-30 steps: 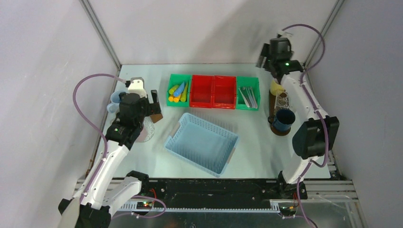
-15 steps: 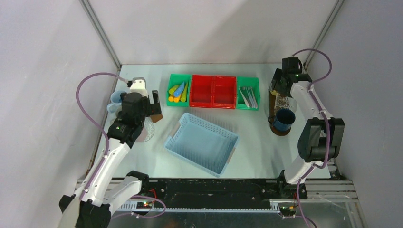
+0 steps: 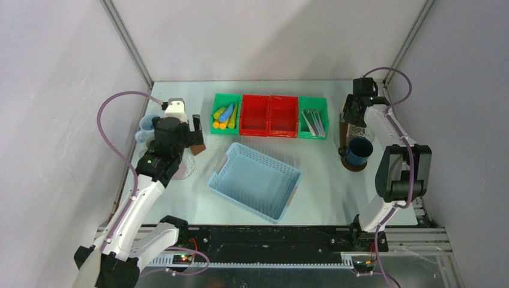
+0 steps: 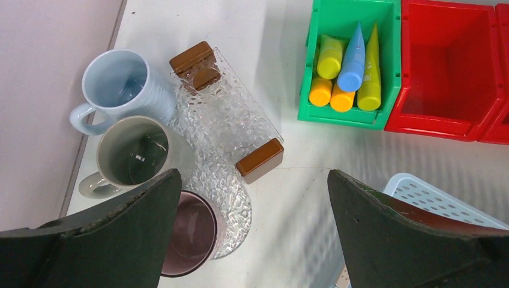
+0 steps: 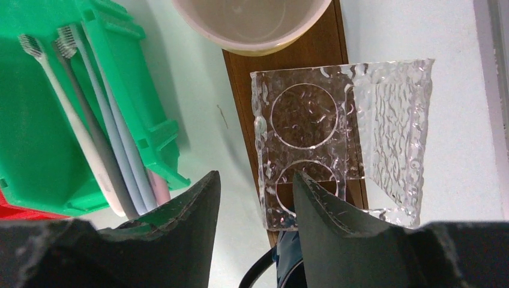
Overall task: Prepare toiletry sets of a toothbrush and toothpaste on the tray
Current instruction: Adjust the toothpaste holder on the tray.
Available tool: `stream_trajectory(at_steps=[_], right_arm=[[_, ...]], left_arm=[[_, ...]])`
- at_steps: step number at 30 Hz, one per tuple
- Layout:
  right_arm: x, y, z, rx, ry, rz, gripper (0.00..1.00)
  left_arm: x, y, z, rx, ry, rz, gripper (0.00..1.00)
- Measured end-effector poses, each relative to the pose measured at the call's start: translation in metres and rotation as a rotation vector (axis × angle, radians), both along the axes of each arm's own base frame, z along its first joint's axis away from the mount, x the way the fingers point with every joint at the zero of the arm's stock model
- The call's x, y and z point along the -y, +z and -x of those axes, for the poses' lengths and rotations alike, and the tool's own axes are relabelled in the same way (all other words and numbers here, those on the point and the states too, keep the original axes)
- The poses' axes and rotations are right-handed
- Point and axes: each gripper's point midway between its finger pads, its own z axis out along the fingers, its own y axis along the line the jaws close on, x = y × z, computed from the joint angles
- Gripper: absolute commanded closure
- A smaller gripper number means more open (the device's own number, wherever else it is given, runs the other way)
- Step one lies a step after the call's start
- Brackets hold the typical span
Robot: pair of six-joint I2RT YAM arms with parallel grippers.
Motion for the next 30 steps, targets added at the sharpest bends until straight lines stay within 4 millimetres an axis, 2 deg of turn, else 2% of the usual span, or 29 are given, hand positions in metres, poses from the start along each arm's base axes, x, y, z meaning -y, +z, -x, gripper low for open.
stream_trajectory(at_steps=[4,8,18,30], right_arm=[[0.001,-0.012,-0.001,-0.029,0.009,0.011,0.54],[0.002,-0.022,-0.001,-0.056,0.020,0.021,0.63],[0.002,-0.026,0.001,-0.074,0.039,0.030,0.88],[-0.005,-0.028,0.008,-0.102,0.084,-0.001,0.95]], left_arm=[[0.000,0.000,0.000,0.001,0.002,-0.001,0.02],[0.000,0.001,0.000,0.002,0.002,-0.001,0.02],[-0.001,0.005,0.002,0.019,0.002,0.004,0.02],[-0.002,0.012,0.004,0.043,0.002,0.011,0.02]])
